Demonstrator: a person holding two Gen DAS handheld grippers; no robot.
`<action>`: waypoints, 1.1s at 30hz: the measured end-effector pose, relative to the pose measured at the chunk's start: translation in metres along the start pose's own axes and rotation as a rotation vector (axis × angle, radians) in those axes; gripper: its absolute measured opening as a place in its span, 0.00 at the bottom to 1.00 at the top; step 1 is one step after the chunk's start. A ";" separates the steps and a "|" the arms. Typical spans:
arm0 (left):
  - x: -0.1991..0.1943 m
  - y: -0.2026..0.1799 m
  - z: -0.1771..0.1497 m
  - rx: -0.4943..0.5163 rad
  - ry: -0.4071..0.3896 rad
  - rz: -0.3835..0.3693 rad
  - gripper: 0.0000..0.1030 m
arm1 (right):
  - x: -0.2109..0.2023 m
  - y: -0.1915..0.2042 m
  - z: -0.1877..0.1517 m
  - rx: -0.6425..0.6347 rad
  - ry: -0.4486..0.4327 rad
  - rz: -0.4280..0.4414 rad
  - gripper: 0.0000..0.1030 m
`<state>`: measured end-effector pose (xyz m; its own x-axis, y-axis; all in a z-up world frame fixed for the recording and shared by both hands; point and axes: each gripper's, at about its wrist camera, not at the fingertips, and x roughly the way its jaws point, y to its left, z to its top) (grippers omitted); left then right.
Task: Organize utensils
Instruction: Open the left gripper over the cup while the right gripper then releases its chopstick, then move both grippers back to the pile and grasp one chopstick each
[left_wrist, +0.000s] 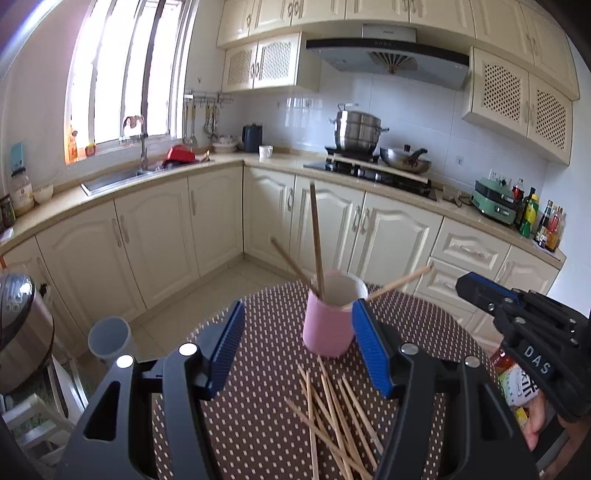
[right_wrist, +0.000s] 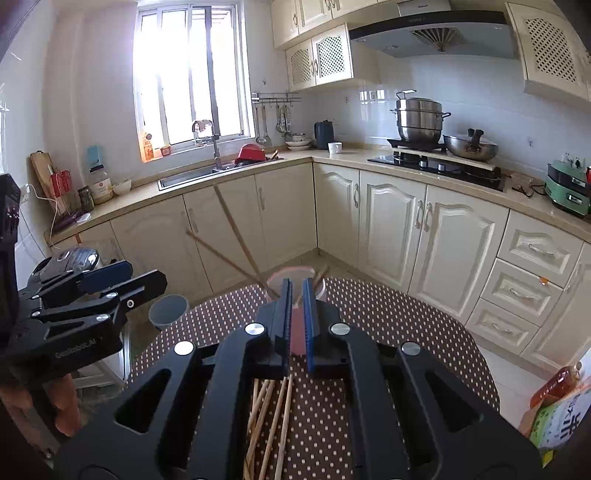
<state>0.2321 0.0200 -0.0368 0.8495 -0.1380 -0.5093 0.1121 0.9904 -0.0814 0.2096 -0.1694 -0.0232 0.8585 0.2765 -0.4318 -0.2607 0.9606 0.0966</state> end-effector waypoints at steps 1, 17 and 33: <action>0.002 0.000 -0.006 -0.003 0.019 -0.003 0.58 | -0.001 0.000 -0.005 -0.002 0.007 0.000 0.07; 0.088 0.015 -0.101 -0.103 0.361 0.006 0.58 | 0.046 -0.013 -0.104 0.058 0.243 0.034 0.07; 0.144 0.022 -0.114 -0.188 0.460 -0.026 0.34 | 0.096 -0.013 -0.124 0.086 0.342 0.089 0.07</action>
<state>0.2980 0.0203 -0.2091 0.5269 -0.1956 -0.8271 -0.0007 0.9731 -0.2305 0.2408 -0.1594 -0.1770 0.6335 0.3467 -0.6917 -0.2771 0.9363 0.2155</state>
